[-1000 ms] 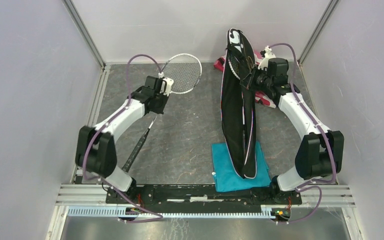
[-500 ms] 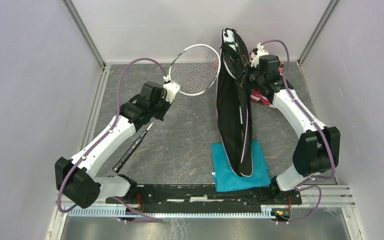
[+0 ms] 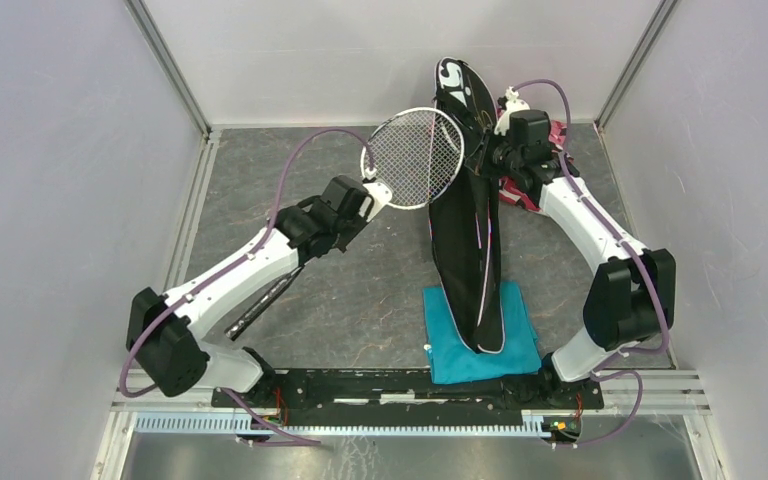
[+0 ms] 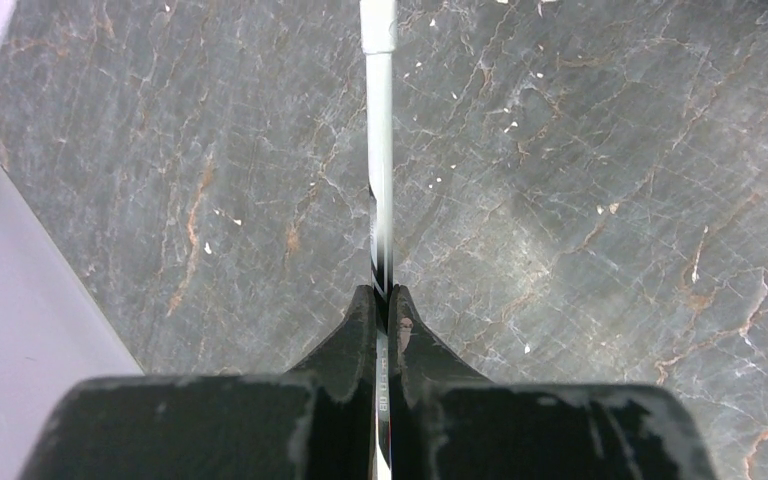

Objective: Pack up the badminton gear

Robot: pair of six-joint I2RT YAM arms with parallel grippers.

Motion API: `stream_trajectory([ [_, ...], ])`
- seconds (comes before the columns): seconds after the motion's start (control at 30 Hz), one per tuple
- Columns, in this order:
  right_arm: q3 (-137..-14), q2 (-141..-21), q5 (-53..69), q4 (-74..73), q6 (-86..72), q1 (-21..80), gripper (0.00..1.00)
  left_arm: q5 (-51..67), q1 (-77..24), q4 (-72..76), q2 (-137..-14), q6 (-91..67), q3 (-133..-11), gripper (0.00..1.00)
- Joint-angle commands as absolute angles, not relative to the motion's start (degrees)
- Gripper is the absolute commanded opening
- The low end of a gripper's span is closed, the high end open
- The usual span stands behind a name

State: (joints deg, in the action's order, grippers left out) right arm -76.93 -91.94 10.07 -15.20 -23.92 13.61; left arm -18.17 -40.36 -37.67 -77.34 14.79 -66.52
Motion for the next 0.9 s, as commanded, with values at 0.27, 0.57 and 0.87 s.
stream_trajectory([
  [0.27, -81.04, -93.69, 10.50, -11.51, -24.44, 16.02, 0.00, -30.23, -47.27, -37.03, -86.41, 17.93, -75.52, 0.02],
  [0.57, -82.39, -94.92, 9.50, -12.02, -23.11, 16.15, 0.00, -32.17, -49.83, -38.54, -90.27, 18.00, -76.92, 0.02],
  [0.87, -85.51, -96.07, 6.17, -14.06, -20.60, 16.14, 0.00, -34.78, -49.76, -37.64, -87.95, 19.18, -73.09, 0.02],
])
